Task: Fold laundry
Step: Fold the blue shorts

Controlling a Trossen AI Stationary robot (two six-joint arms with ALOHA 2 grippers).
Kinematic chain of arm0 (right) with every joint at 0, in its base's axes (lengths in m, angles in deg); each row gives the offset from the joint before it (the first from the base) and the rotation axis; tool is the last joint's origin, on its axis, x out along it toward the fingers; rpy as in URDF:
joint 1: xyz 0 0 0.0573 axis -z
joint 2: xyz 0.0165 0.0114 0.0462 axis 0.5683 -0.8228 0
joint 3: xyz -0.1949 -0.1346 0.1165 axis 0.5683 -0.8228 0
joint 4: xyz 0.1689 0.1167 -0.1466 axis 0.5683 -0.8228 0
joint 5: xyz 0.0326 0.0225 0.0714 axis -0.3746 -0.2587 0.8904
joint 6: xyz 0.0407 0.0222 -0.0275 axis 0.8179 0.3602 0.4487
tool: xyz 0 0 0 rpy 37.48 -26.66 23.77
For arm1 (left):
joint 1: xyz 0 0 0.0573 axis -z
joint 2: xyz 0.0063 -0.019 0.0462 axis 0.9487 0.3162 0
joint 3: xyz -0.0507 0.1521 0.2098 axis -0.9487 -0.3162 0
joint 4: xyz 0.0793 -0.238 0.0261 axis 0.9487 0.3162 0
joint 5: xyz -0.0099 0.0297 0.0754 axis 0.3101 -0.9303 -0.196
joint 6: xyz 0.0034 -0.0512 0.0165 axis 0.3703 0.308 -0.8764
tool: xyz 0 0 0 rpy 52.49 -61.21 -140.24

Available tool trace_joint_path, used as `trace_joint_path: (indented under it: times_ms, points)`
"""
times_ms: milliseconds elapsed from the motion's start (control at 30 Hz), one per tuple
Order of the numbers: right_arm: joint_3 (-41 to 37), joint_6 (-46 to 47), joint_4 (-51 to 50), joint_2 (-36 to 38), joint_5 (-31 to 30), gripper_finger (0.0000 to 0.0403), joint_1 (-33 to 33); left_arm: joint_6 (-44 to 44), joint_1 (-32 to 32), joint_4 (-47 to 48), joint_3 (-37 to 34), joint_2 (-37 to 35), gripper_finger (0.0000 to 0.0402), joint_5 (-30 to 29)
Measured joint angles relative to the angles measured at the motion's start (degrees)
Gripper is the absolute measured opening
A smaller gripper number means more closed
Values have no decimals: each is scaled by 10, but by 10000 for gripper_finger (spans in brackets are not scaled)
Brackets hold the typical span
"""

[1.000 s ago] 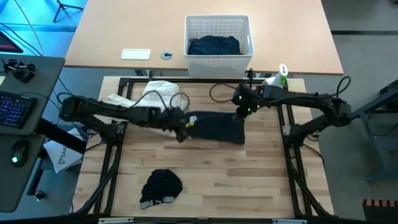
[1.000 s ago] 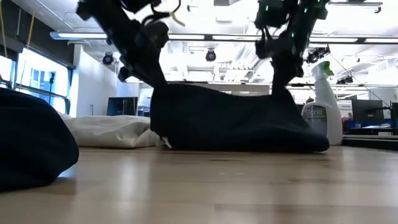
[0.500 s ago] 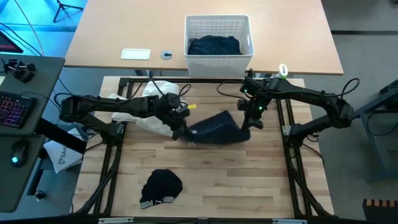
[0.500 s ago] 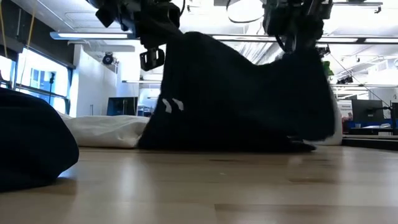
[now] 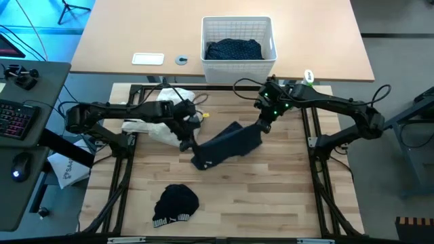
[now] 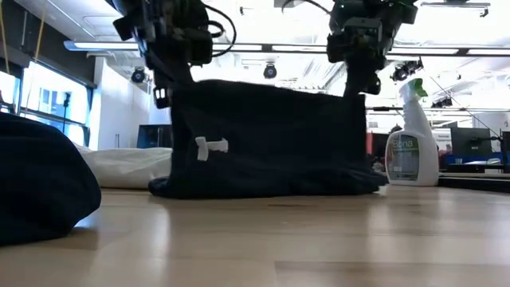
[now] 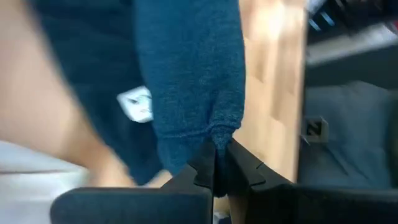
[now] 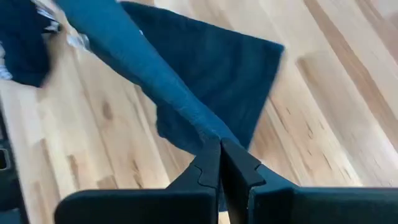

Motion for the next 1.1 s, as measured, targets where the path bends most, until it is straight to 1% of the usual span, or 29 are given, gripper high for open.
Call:
trace_joint_path:
  times_ms: [67,200,267,367,433,500,567,667,733,767,833,900,1000,1033,1067,1100]
  points:
    - [0,-4,27,-7,4,0,-3,-1,15,3,0,0,1,16]
    - [0,-17,101,-40,1,0,-1,-5,44,14,0,0,1,5]
    - [0,-33,127,-59,-13,0,0,-4,58,16,0,0,1,-25]
    - [0,-46,129,-76,-69,0,1,-47,71,12,0,0,1,-110]
    - [0,-53,106,-75,-93,0,5,-85,67,-4,0,1,1,-162]
    - [0,-54,58,-67,-99,0,14,-124,47,-46,0,10,1,-184]
    - [0,-51,1,-50,-119,0,22,-164,16,-93,0,24,1,-185]
    - [0,-34,-94,-13,-171,0,28,-233,-32,-203,0,54,1,-165]
    - [0,-12,-150,22,-186,0,26,-275,-54,-242,16,78,1,-159]
    - [0,8,-177,40,-186,0,20,-294,-62,-244,34,89,1,-159]
    - [0,58,-216,77,-164,0,2,-334,-72,-224,76,107,1,-156]
    - [0,111,-229,112,-97,0,-26,-374,-74,-199,123,122,1,-148]
    - [0,183,-191,147,23,0,-86,-433,-73,-160,183,137,1,-132]
    - [1,203,-168,151,47,0,-108,-447,-70,-145,200,140,1,-129]
    - [1,215,-146,153,57,0,-129,-460,-70,-124,215,140,1,-129]
    - [1,221,-122,154,54,0,-145,-475,-70,-97,228,139,1,-129]
